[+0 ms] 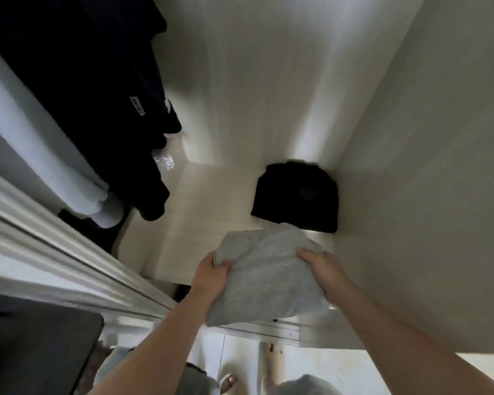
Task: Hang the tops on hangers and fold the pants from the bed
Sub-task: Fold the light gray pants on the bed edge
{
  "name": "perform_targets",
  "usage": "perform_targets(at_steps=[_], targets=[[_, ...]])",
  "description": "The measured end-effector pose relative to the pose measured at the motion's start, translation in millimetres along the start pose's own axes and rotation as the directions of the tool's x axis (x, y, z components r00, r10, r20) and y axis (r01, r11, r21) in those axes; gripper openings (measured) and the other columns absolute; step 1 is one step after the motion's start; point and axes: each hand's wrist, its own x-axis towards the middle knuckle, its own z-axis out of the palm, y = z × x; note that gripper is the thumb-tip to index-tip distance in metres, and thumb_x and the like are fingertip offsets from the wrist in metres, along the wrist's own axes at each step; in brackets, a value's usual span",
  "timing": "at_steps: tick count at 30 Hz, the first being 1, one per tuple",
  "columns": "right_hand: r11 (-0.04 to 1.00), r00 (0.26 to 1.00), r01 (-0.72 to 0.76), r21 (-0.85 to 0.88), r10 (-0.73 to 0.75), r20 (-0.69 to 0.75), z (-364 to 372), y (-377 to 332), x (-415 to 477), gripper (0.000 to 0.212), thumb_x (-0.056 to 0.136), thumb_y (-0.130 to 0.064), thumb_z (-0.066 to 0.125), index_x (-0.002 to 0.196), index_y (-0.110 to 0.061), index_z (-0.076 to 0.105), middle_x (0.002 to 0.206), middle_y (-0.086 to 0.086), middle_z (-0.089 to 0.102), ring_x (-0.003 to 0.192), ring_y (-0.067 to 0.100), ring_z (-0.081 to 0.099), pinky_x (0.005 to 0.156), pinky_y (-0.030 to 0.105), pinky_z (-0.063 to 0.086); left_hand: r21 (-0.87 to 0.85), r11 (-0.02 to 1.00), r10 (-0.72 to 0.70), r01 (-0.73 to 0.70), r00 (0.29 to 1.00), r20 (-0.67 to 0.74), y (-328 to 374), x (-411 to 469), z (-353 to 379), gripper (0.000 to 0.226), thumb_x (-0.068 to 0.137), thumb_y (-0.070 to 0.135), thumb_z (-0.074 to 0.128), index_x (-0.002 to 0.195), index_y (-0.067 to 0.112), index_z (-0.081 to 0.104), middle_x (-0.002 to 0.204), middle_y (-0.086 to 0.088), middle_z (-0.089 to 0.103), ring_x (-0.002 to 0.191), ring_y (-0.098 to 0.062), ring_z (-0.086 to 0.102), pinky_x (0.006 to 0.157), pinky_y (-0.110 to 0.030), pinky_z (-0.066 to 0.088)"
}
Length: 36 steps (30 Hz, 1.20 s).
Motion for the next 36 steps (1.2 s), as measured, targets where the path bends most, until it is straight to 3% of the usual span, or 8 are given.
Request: perform_targets(at_steps=[3, 7, 14, 18, 21, 28, 31, 36], targets=[[0.998, 0.997, 0.057, 0.037, -0.056, -0.047, 6.8, -27.3, 28.2, 0.031, 0.079, -0.025, 0.081, 0.104, -0.008, 0.073, 0.086, 0.006, 0.078, 0.076, 0.024, 0.076, 0.065, 0.032, 0.058, 0.004, 1.0, 0.027, -0.027, 0.999, 0.034, 26.1, 35.2, 4.1, 0.01, 0.095, 0.023, 0.063, 0.102, 0.03, 0.062, 0.095, 0.009, 0.066, 0.084, -0.007, 0.061, 0.068, -0.023, 0.047], [0.994, 0.993, 0.077, 0.081, -0.068, -0.099, 7.2, -62.6, 59.6, 0.036, 0.078, -0.023, 0.082, 0.108, -0.007, 0.07, 0.096, 0.01, 0.075, 0.083, 0.028, 0.073, 0.066, 0.032, 0.057, -0.021, 0.999, 0.027, -0.026, 0.997, 0.071, 63.6, 67.9, 17.0, 0.02, 0.097, 0.023, 0.061, 0.117, 0.02, 0.065, 0.108, -0.003, 0.069, 0.096, -0.023, 0.066, 0.082, -0.037, 0.054], [0.985, 0.973, 0.109, 0.137, -0.077, -0.219, -0.9, -112.4, 114.3, 0.025, 0.079, -0.017, 0.081, 0.101, -0.007, 0.073, 0.091, 0.006, 0.075, 0.071, 0.02, 0.071, 0.056, 0.025, 0.052, -0.02, 0.988, 0.153, -0.151, 0.985, 0.078, 123.0, 136.1, 52.0, 0.02, 0.095, 0.014, 0.062, 0.113, 0.021, 0.066, 0.092, 0.014, 0.067, 0.079, 0.002, 0.061, 0.057, -0.012, 0.047], [0.982, 0.959, 0.156, 0.109, -0.124, -0.253, -8.7, -131.5, 151.8, 0.023, 0.083, -0.02, 0.079, 0.102, -0.012, 0.068, 0.087, -0.001, 0.07, 0.077, 0.018, 0.068, 0.064, 0.027, 0.051, -0.031, 0.976, 0.216, -0.214, 0.967, 0.134, 147.2, 180.9, 73.8, 0.029, 0.097, 0.014, 0.06, 0.126, 0.017, 0.064, 0.11, 0.001, 0.069, 0.091, -0.007, 0.064, 0.075, -0.021, 0.049], [0.975, 0.935, 0.218, 0.034, -0.198, -0.294, -15.1, -141.3, 180.8, 0.027, 0.085, -0.023, 0.076, 0.109, -0.022, 0.065, 0.087, -0.009, 0.064, 0.078, 0.006, 0.06, 0.065, 0.025, 0.045, -0.013, 0.957, 0.288, -0.289, 0.946, 0.15, 155.5, 214.3, 90.0, 0.031, 0.097, 0.014, 0.06, 0.128, 0.016, 0.065, 0.114, 0.004, 0.069, 0.099, -0.009, 0.065, 0.072, -0.008, 0.048], [0.932, 0.832, 0.325, -0.16, -0.362, -0.419, -18.5, -145.1, 240.6, 0.038, 0.091, -0.034, 0.068, 0.127, -0.021, 0.066, 0.103, -0.009, 0.067, 0.102, 0.016, 0.063, 0.092, 0.03, 0.048, 0.04, 0.9, 0.427, -0.435, 0.895, 0.126, 156.2, 281.3, 132.6, 0.039, 0.103, 0.022, 0.053, 0.141, 0.018, 0.055, 0.136, 0.003, 0.062, 0.125, -0.015, 0.056, 0.109, -0.034, 0.043], [0.907, 0.835, 0.236, -0.349, -0.373, -0.406, -20.8, -127.2, 265.5, 0.039, 0.096, -0.039, 0.06, 0.131, -0.02, 0.057, 0.112, -0.001, 0.063, 0.103, 0.022, 0.059, 0.085, 0.028, 0.041, 0.124, 0.908, 0.382, -0.4, 0.912, 0.148, 136.4, 307.9, 146.2, 0.049, 0.103, 0.027, 0.052, 0.151, 0.02, 0.043, 0.15, 0.0, 0.051, 0.137, -0.019, 0.048, 0.116, -0.036, 0.036], [0.956, 0.889, -0.126, -0.267, -0.011, -0.458, -23.2, -93.1, 285.7, 0.072, 0.096, -0.03, 0.063, 0.154, -0.013, 0.025, 0.142, 0.02, 0.051, 0.119, 0.039, 0.055, 0.094, 0.042, 0.048, 0.209, 0.96, 0.131, -0.185, 0.96, 0.245, 98.7, 325.0, 152.2, 0.077, 0.099, 0.035, 0.059, 0.16, 0.025, 0.012, 0.155, -0.013, 0.043, 0.134, -0.033, 0.049, 0.11, -0.045, 0.042]])
